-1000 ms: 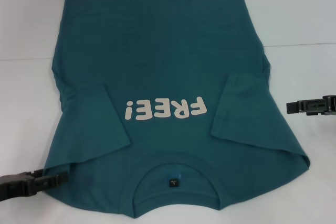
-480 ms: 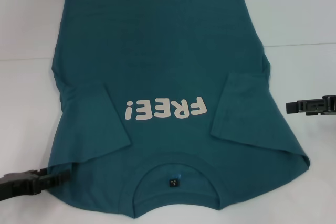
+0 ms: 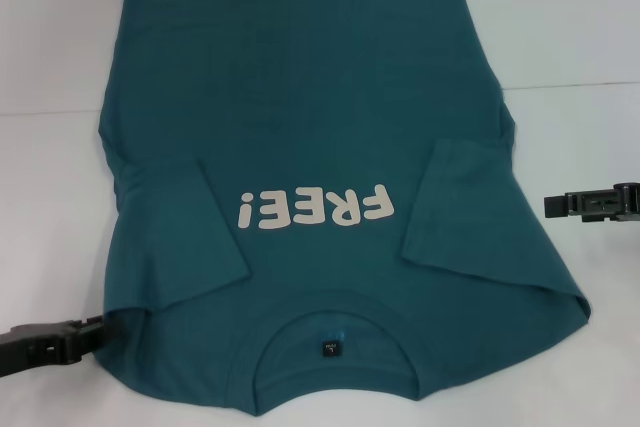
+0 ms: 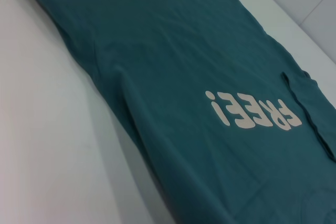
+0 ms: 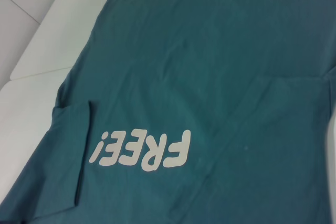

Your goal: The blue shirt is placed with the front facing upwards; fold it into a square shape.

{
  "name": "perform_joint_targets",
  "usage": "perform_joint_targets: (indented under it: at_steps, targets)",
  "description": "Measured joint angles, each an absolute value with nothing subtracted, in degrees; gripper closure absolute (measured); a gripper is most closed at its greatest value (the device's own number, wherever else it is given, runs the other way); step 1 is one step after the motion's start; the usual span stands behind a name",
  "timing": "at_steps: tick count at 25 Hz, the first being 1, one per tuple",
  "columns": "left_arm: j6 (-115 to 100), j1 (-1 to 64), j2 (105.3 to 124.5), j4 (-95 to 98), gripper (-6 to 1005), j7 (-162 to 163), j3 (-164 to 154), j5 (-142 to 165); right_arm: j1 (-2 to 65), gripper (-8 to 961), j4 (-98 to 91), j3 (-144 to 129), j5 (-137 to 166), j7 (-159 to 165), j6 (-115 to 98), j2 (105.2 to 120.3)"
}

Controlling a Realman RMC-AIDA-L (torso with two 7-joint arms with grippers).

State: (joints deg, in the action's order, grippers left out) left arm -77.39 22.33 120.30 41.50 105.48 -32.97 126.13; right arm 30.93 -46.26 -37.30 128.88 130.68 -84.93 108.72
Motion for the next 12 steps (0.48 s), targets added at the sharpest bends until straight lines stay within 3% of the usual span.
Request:
perform_joint_targets:
  at_steps: [10, 12]
  targets:
    - [-76.04, 22.37, 120.32, 40.26, 885, 105.49, -32.74, 126.12, 31.20, 37, -46.79, -37.00, 128.63, 132.90, -87.17, 108.08]
    - [-75.97, 22.38, 120.32, 40.21, 913, 105.72, -32.69, 126.12, 31.41, 37, -46.80, -36.97, 128.60, 133.76, -87.65, 107.77]
